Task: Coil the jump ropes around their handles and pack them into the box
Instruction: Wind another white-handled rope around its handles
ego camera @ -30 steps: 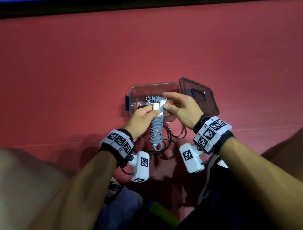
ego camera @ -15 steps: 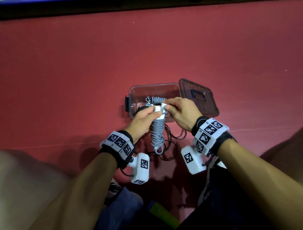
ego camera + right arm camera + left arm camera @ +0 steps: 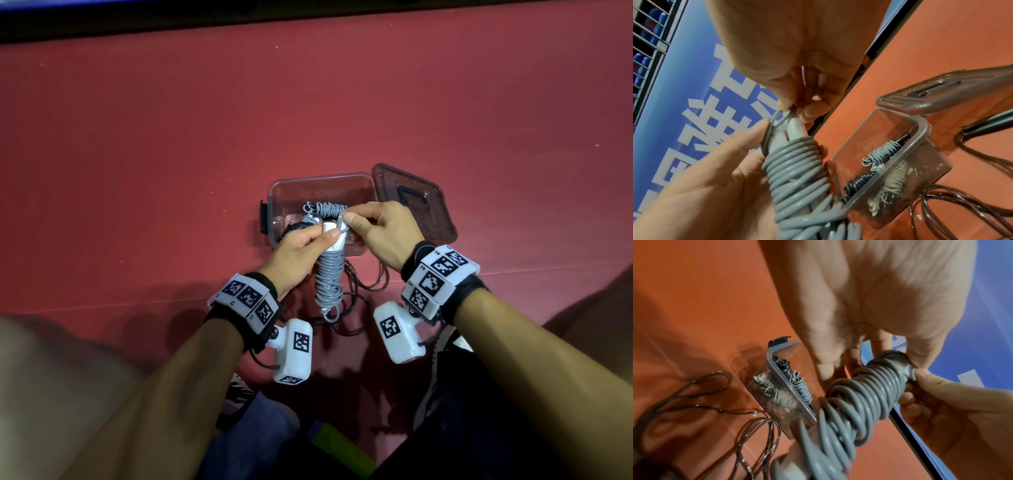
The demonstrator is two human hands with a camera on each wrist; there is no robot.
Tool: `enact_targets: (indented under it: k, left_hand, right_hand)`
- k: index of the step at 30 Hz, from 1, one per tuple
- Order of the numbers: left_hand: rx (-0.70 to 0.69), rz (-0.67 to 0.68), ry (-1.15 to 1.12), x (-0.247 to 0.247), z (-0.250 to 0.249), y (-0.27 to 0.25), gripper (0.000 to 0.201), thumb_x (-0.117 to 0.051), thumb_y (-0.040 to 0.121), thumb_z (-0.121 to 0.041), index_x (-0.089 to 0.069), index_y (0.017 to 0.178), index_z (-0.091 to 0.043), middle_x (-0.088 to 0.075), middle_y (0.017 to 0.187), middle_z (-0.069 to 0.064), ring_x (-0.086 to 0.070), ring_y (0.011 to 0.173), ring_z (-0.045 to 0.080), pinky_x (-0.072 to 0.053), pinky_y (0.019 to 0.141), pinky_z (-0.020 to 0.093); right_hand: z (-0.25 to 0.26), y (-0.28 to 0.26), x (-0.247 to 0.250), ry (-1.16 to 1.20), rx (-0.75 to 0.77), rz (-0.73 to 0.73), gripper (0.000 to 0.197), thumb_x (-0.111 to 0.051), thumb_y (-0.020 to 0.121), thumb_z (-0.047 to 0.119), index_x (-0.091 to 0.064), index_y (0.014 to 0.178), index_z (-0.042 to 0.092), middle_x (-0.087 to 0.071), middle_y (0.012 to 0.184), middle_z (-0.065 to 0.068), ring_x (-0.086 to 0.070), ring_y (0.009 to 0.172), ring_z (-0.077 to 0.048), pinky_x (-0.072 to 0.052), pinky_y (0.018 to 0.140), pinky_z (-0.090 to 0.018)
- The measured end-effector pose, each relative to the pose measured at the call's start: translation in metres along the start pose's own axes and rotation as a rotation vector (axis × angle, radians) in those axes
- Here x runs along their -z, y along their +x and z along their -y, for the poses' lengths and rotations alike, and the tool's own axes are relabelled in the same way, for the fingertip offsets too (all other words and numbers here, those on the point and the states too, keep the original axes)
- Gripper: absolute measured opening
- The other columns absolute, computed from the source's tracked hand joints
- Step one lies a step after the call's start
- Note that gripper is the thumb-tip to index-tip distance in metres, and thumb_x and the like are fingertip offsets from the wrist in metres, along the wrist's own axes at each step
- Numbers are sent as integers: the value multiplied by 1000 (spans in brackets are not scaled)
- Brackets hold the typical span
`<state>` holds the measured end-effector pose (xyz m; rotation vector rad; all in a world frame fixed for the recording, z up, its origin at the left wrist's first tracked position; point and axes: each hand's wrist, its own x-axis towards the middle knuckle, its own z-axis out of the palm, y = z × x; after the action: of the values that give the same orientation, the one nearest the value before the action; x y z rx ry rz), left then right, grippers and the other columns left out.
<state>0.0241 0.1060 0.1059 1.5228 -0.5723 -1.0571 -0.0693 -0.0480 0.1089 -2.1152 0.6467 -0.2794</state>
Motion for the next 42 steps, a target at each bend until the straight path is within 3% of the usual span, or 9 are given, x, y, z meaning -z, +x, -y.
enact_targets:
  k: [5, 10, 18, 22, 26, 31, 37, 40, 42]
  left_hand:
    - [2, -18, 20, 1, 0, 1, 22, -50, 105, -12, -70, 109, -20, -78, 100, -5, -73, 97, 9, -55, 95, 30]
    - [-12, -32, 41, 3, 3, 2, 22, -52, 104, -14, -72, 109, -21, -77, 108, 2, -72, 103, 16, -52, 104, 43]
    - [-59, -74, 55, 5, 7, 6, 20, -58, 97, -28, -78, 99, -24, -78, 101, 6, -72, 99, 26, -50, 104, 55]
    - [-73, -43, 46, 3, 9, 8, 19, -58, 95, -29, -75, 99, -23, -78, 96, 0, -72, 92, 19, -53, 98, 48]
    - [-55, -95, 48, 4, 13, 12, 24, -63, 84, -36, -63, 98, -16, -72, 82, -4, -66, 80, 16, -50, 84, 42]
    - [-86, -49, 75, 8, 15, 12, 13, -57, 92, -26, -56, 93, -12, -66, 79, 6, -57, 75, 21, -44, 71, 35]
    - [-97, -48, 129, 11, 18, 15, 14, -57, 92, -28, -54, 87, -15, -64, 81, 12, -56, 76, 21, -43, 75, 39]
    - [-112, -50, 172, 13, 20, 17, 14, -57, 93, -27, -54, 87, -15, -66, 82, 19, -56, 77, 23, -44, 77, 40]
    - [-119, -55, 192, 13, 20, 16, 13, -56, 96, -22, -53, 85, -14, -60, 75, 10, -50, 73, 20, -40, 72, 37]
  right_hand:
    - [-2, -1, -2, 173, -82, 29, 15, -64, 96, 27, -79, 92, 29, -74, 73, 7, -71, 71, -9, -59, 83, -38]
    - [-2, -2, -2, 283, -127, 49, 20, -65, 96, 24, -77, 83, 33, -74, 70, 0, -70, 65, -12, -58, 76, -36]
    - [1, -4, -6, 308, -133, -6, 17, -67, 94, 27, -78, 82, 31, -77, 82, 5, -75, 74, -17, -60, 84, -46]
    - [1, -4, -7, 278, -127, -4, 17, -66, 92, 35, -80, 92, 26, -78, 85, 7, -75, 82, -13, -58, 88, -42]
    - [3, -4, -6, 299, -149, -11, 13, -69, 93, 27, -79, 86, 27, -77, 79, 4, -74, 75, -13, -58, 74, -32]
    - [1, -2, -8, 221, -146, -10, 13, -69, 92, 34, -80, 88, 29, -76, 75, 10, -73, 77, -7, -56, 85, -32]
    - [12, -4, -8, 284, -180, -12, 15, -67, 95, 18, -77, 84, 18, -74, 69, -3, -70, 58, -10, -51, 54, -17]
    - [15, -5, -8, 275, -185, 8, 19, -64, 96, 14, -73, 80, 16, -69, 60, 2, -67, 53, -7, -51, 51, -17]
    - [16, -5, -8, 264, -184, 19, 21, -62, 97, 14, -70, 78, 13, -67, 57, 5, -66, 52, -6, -51, 51, -18]
